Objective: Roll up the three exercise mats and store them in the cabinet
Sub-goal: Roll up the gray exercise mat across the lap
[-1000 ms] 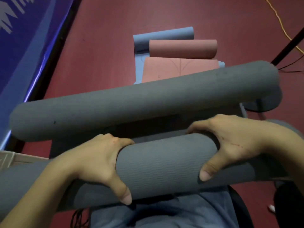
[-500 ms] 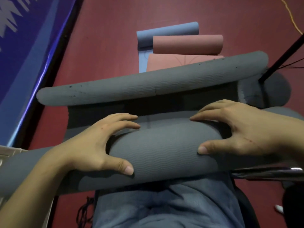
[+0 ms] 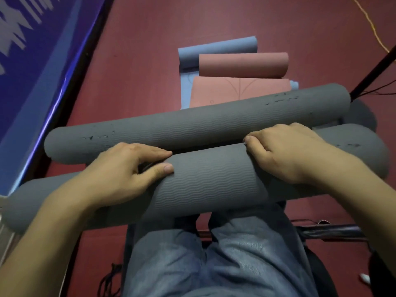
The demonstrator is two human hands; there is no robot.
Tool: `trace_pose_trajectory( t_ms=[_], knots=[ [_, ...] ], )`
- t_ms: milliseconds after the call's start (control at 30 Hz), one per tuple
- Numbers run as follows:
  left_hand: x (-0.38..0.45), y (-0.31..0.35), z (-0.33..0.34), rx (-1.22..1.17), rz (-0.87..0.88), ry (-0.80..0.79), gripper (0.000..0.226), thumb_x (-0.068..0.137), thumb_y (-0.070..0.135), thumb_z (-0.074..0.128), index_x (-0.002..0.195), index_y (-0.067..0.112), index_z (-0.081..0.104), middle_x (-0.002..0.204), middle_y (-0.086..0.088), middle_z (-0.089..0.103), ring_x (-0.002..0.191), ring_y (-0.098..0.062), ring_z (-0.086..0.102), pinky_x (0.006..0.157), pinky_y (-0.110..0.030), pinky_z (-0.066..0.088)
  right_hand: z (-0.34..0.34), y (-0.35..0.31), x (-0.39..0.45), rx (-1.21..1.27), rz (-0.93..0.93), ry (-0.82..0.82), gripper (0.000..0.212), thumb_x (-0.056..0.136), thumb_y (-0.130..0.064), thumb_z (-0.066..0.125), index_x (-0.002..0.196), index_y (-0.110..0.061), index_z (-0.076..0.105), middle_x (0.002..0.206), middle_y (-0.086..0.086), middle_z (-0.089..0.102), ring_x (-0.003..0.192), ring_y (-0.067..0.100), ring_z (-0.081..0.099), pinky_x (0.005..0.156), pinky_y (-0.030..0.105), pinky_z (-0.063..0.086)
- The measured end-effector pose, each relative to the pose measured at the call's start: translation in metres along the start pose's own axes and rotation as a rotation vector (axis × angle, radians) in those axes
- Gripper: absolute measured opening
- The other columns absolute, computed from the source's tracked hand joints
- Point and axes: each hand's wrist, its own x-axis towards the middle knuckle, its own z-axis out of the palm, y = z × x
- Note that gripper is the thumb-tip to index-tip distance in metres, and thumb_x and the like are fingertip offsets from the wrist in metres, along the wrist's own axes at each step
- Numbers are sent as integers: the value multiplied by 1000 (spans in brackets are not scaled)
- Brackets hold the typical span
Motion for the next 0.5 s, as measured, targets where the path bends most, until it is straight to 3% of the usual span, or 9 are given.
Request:
trace_pose_trajectory(
  t_ms=[67, 167, 233, 400, 500],
  knots=[
    [-5, 16, -6, 72, -19, -56, 89, 69, 97, 41, 137, 43, 59, 134, 31, 60, 124, -3, 59, 96, -45, 54, 1, -5, 4, 11, 34, 26, 42, 103, -37, 20, 77, -22, 50, 76, -4, 50, 77, 28, 43, 75, 42, 32],
    [-7, 43, -8, 281, -98, -212, 137, 38, 105, 52, 153, 32, 39, 150, 22, 48, 134, -12, 51, 105, -39, 48, 9, -7, 10, -9, 30, 89, 55, 103, -47, 14, 85, -23, 59, 96, 5, 69, 89, 32, 58, 84, 45, 34],
    [-2, 48, -3, 348, -131, -264, 158, 28, 105, 55, 159, 21, 23, 155, 13, 41, 137, -18, 47, 110, -35, 43, 13, -6, 14, -33, 28, 98, 66, 101, -57, 9, 88, -24, 65, 97, 6, 71, 94, 33, 62, 88, 46, 36],
    [10, 41, 10, 357, -106, -257, 165, 27, 97, 69, 158, 12, 16, 150, 2, 41, 137, -19, 43, 115, -30, 35, 10, -2, 26, -25, 31, 142, 75, 94, -71, 8, 81, -25, 66, 81, 3, 66, 81, 30, 59, 80, 45, 38],
    [10, 41, 10, 327, -115, -260, 162, 30, 94, 72, 159, 14, 15, 153, 3, 40, 139, -18, 42, 115, -30, 34, 8, -3, 28, -26, 65, 46, 83, 93, -75, 4, 86, -25, 69, 80, 1, 60, 82, 28, 54, 82, 45, 35]
  ],
)
